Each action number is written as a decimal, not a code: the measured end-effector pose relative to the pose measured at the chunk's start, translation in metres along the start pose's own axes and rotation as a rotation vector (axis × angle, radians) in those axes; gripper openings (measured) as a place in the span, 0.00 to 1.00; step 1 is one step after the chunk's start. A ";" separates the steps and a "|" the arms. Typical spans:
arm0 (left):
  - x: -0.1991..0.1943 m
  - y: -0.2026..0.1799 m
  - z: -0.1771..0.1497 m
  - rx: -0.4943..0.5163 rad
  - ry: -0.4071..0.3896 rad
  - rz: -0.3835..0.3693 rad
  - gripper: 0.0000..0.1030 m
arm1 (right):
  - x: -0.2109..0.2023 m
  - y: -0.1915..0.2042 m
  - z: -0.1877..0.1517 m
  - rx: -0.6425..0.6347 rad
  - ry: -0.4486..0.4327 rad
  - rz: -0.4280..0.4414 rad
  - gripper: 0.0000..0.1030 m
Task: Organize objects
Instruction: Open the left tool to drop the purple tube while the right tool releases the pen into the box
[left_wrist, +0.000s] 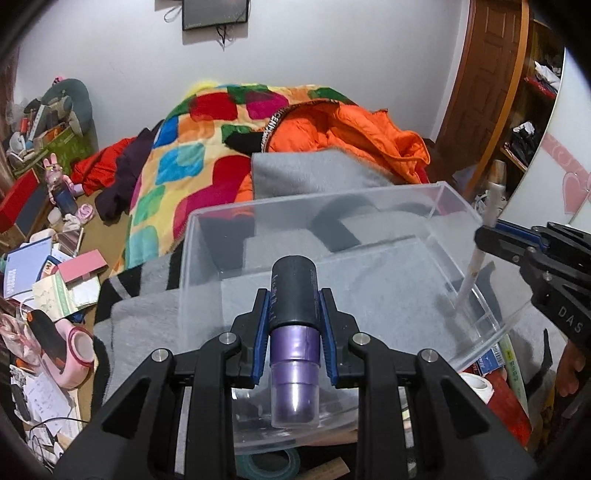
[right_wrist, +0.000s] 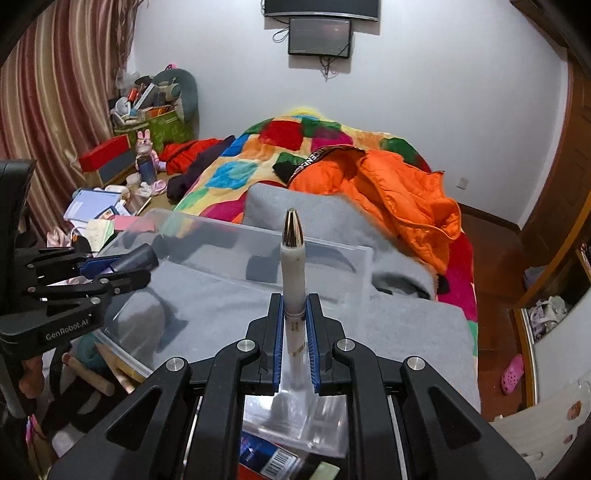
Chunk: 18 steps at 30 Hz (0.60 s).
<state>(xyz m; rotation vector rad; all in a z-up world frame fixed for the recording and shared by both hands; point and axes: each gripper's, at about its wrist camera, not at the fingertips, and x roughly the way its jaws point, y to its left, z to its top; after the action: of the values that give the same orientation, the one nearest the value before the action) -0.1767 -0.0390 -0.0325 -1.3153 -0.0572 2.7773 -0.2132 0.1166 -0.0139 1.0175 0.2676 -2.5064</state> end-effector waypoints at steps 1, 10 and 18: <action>0.002 0.000 0.000 0.002 0.005 -0.002 0.24 | 0.004 0.002 0.000 -0.003 0.012 0.025 0.10; 0.008 -0.005 -0.003 0.021 0.031 -0.021 0.24 | 0.037 0.022 0.000 -0.030 0.102 0.102 0.10; 0.003 -0.006 -0.004 0.018 0.018 -0.024 0.25 | 0.045 0.027 -0.004 -0.025 0.127 0.122 0.10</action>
<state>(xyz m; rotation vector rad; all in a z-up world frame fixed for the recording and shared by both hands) -0.1757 -0.0329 -0.0369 -1.3271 -0.0464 2.7392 -0.2273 0.0802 -0.0487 1.1491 0.2658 -2.3284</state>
